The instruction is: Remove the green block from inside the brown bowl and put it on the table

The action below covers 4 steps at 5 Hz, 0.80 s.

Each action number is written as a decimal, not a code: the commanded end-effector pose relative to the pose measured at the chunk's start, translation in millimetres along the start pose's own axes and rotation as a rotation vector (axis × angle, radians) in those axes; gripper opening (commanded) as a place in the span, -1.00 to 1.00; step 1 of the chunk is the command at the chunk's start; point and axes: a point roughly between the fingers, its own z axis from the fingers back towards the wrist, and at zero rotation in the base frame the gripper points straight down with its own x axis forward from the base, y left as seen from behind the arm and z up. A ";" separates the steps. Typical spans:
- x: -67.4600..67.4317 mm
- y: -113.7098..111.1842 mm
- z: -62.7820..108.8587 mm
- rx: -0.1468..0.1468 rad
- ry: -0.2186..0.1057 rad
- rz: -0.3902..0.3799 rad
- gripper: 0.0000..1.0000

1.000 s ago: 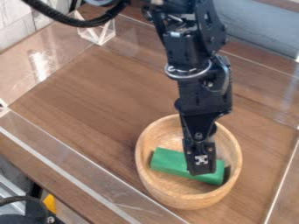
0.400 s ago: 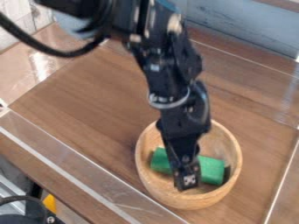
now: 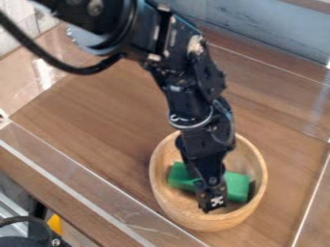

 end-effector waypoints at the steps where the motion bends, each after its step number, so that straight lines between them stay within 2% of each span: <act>1: 7.0 0.6 -4.1 -0.004 0.011 -0.015 1.00; 2: 12.4 10.1 -19.1 0.007 0.008 0.040 1.00; 3: 18.6 18.0 -26.7 0.018 0.011 0.094 1.00; 4: 23.9 13.5 -31.6 0.021 0.011 0.113 -1.00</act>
